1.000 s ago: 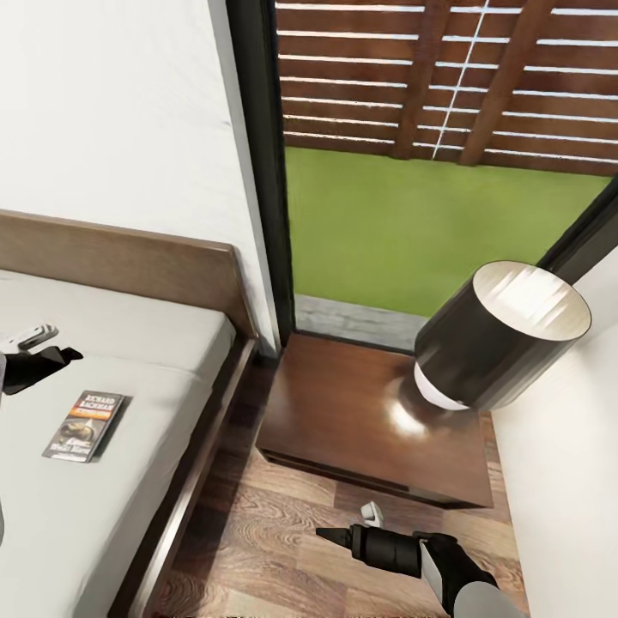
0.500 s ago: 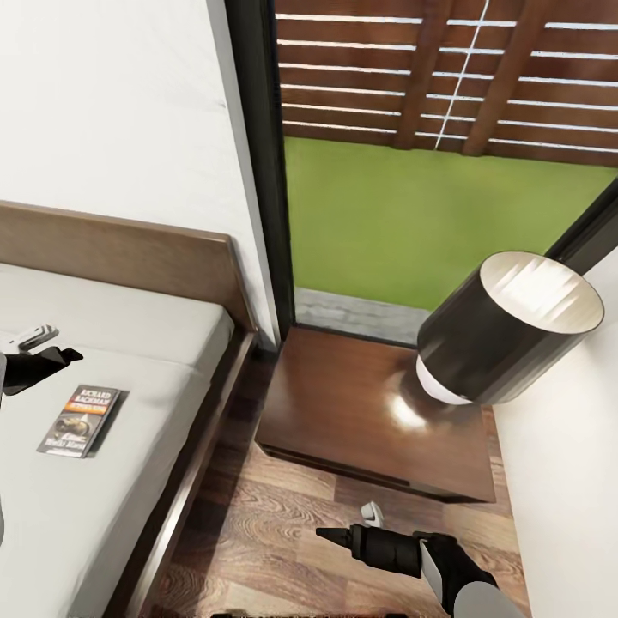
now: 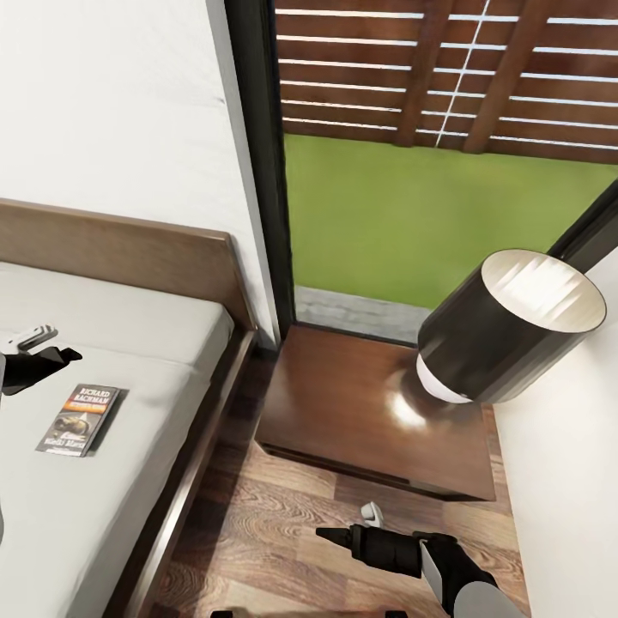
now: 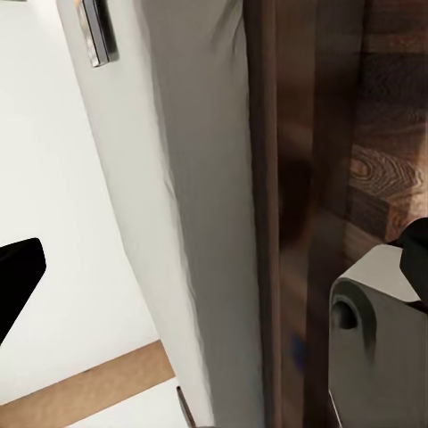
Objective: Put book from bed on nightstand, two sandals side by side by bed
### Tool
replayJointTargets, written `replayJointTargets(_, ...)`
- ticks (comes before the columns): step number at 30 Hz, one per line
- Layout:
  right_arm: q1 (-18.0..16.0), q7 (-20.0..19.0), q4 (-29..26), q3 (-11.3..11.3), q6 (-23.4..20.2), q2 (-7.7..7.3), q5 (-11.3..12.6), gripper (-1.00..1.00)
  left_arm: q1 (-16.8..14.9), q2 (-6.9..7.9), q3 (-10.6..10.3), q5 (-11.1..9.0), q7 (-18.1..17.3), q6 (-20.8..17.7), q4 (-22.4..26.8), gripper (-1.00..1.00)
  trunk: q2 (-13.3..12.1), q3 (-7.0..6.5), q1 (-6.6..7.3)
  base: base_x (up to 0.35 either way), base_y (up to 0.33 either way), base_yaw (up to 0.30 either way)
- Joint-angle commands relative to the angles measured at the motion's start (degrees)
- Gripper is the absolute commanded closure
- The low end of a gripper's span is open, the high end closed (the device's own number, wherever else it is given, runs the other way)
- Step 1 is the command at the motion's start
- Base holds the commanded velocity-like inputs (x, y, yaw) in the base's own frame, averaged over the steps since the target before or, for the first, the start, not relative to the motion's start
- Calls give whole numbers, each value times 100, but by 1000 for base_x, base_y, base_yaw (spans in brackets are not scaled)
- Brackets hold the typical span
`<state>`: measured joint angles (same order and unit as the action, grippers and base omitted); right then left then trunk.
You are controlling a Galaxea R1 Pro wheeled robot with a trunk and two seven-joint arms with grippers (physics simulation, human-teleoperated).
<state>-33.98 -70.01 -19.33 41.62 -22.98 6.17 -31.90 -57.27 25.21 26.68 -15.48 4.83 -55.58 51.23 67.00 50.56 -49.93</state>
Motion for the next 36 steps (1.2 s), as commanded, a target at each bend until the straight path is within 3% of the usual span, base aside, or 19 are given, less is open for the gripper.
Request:
replayJointTargets(1,-3,-31,-14,48,-58,7,-45,-100,-4,1,4,-61,49,-23,3,-100,3,4,-1,111,26,0)
replayJointTargets(21,-3,-39,-16,48,-58,7,-45,-100,5,-7,-5,-69,45,-23,-5,-100,3,4,-1,99,12,0)
replayJointTargets(36,-3,-39,-15,48,-58,7,-45,-100,12,-7,-5,-69,45,-4,-8,-100,3,4,-1,9,0,0)
